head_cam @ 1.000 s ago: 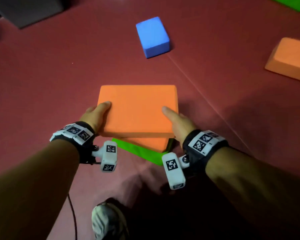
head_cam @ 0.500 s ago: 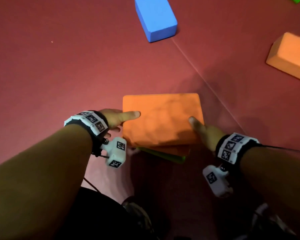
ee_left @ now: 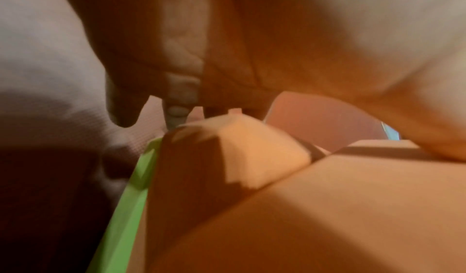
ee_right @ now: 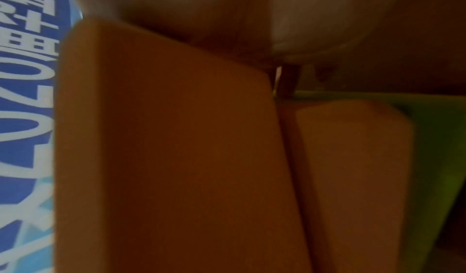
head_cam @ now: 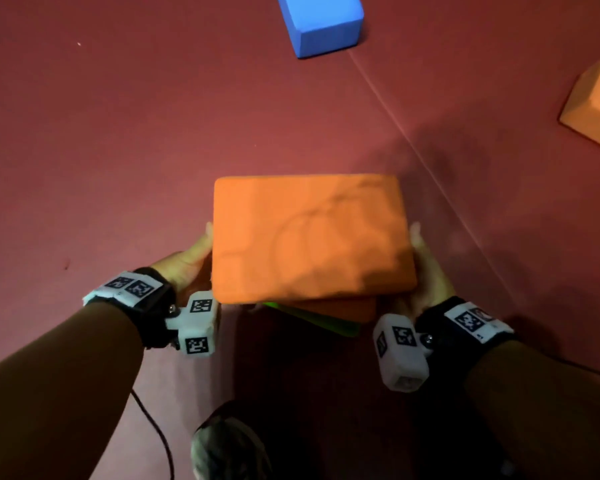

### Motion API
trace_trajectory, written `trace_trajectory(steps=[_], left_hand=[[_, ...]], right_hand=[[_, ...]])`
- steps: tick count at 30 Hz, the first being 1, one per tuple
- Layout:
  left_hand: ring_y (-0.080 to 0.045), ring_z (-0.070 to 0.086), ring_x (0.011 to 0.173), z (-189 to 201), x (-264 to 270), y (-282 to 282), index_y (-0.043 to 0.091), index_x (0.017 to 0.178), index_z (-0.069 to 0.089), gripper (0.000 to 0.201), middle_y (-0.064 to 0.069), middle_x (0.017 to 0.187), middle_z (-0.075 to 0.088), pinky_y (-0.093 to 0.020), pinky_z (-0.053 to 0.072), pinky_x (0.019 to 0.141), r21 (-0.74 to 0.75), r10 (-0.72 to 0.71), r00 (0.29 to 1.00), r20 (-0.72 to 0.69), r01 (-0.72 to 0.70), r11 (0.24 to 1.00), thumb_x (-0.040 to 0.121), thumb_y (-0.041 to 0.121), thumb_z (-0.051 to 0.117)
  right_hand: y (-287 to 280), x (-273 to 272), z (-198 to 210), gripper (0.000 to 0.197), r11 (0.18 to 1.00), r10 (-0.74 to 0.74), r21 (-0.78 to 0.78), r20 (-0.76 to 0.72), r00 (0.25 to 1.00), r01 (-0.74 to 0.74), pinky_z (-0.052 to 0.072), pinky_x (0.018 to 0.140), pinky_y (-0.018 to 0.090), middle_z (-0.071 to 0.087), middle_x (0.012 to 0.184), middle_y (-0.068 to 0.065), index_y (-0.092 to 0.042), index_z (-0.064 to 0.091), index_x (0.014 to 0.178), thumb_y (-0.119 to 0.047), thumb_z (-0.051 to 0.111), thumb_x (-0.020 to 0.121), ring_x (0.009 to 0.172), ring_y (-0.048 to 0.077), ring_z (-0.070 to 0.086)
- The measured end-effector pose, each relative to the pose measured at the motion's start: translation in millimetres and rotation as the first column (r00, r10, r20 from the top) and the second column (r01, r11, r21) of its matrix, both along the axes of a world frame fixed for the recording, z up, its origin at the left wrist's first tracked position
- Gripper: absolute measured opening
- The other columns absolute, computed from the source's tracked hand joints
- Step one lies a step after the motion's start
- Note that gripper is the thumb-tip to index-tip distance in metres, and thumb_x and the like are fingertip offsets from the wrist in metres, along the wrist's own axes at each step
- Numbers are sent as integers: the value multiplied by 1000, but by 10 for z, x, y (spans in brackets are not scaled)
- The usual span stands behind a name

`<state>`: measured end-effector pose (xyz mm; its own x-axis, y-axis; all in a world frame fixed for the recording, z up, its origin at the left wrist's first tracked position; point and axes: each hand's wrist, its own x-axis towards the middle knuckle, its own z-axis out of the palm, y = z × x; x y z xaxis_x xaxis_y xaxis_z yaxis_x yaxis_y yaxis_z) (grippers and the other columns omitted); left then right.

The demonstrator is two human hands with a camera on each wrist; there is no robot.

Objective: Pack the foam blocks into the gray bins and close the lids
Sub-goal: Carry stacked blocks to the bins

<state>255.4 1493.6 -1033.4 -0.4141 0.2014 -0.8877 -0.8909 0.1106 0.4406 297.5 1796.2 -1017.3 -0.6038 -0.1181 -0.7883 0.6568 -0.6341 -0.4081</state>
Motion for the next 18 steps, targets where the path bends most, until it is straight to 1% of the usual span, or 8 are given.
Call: trace_trajectory(steps=[2,5,6,8,11,14,15,18], left_hand=[[-28,68,51,38,85,37,11,93,68,121,-21,72,72,-30,53,43,34,29,999,-27,-28,999,-5,82,70],[-26,68,51,113,171,200,14,109,64,133,-15,72,73,-29,52,42,67,26,997,-71,-21,998,-3,87,66],[-25,68,53,120,186,272,18,104,66,126,-13,72,74,-28,52,42,78,32,996,-89,-25,997,-2,87,66],[-28,66,64,75,234,407,25,92,70,109,-12,78,74,-29,54,50,90,5,994,-109,5,996,4,90,65],[-36,45,96,145,256,576,34,88,77,92,-20,109,55,-41,44,71,151,-77,989,-129,96,984,25,98,57],[-23,39,88,696,71,728,42,77,76,83,-7,97,49,-32,39,66,111,-15,984,-175,35,993,27,101,47],[-16,37,81,1003,-5,771,43,70,75,78,-1,90,47,-29,37,64,82,9,981,-196,7,997,37,102,37],[-15,40,72,2006,-293,754,42,67,75,82,-2,85,52,-30,34,64,75,116,954,-276,-99,992,76,85,6]], right_hand=[[36,51,-101,62,1000,-7,4,17,1000,7,58,60,32,75,87,6,-20,81,76,-61,38,92,77,22,73],[184,159,-265,5,975,115,184,50,992,-123,53,61,29,66,89,5,-25,67,89,-23,64,85,89,27,68],[270,196,-295,13,955,132,258,75,988,-147,51,62,28,62,92,4,-24,59,92,-15,65,86,88,25,65],[385,218,-182,21,974,74,208,77,994,-89,51,62,33,67,83,7,-19,64,88,-33,75,76,76,22,64],[601,131,12,53,989,-5,149,98,995,-10,51,51,28,72,67,9,-15,74,64,-39,41,99,52,17,67],[643,-169,496,42,966,22,258,41,999,-32,50,62,29,73,95,10,-16,66,94,-44,35,101,77,22,69],[660,-275,782,45,974,43,224,8,999,-43,52,60,27,74,90,6,-16,64,97,-50,34,100,79,22,71],[555,-559,2040,50,962,83,266,-94,992,-56,44,35,17,68,56,-2,-15,58,80,-49,29,101,46,11,65]])
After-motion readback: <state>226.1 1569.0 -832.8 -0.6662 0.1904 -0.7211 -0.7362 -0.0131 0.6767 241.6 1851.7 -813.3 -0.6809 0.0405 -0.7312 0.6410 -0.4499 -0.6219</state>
